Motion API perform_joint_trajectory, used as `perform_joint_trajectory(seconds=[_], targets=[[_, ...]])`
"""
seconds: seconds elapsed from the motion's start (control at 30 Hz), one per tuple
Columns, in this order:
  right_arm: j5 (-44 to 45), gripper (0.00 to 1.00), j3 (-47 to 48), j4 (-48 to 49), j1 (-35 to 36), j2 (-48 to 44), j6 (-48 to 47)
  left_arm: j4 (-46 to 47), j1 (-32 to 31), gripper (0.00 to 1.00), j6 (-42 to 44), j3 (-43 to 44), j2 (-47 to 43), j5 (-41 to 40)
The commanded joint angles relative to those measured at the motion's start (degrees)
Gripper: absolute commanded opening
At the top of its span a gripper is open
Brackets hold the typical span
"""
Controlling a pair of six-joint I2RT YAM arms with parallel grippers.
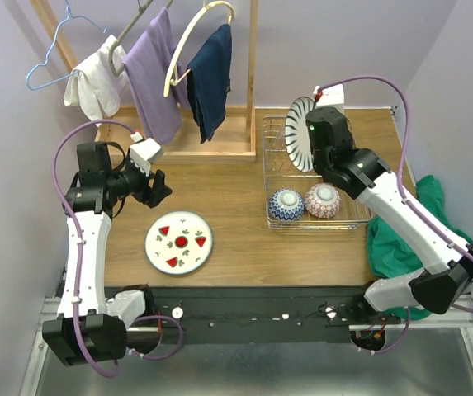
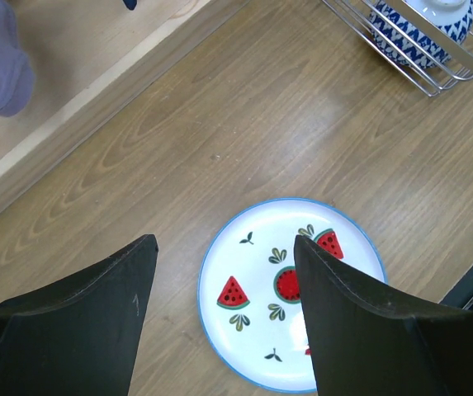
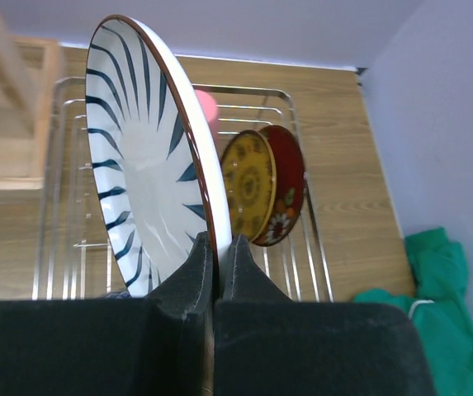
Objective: Load the mixed dishes into the dish rack
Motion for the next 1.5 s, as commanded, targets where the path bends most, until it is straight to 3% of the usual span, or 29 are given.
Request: perform_joint_trajectory(seconds=[0.0, 0.27, 0.8, 1.17, 1.47], targets=[[10.4, 0.01, -0.2, 11.3, 0.0, 1.6, -1.9, 2.3, -0.2, 0.76, -3.1, 1.5, 1.2, 1.4], [16.1, 0.01, 4.4, 12.2, -1.6, 9.6, -3.0, 4.4, -0.7, 0.76, -4.1, 1.7, 4.5, 2.0], [16.0, 0.01, 9.7, 10.4, -3.6, 19.2, -1.6, 8.2, 1.5, 0.76, -6.2, 0.5, 10.3, 4.6], [21.6, 0.01, 14.3, 6.5, -3.6, 25.0, 3.5, 8.9, 1.6, 0.76, -6.5, -0.9, 9.9, 3.6], [19.2, 0.01, 12.5, -0.1, -3.6, 25.1, 9.3, 7.4, 1.4, 0.76, -4.4, -3.3, 9.1, 2.4]])
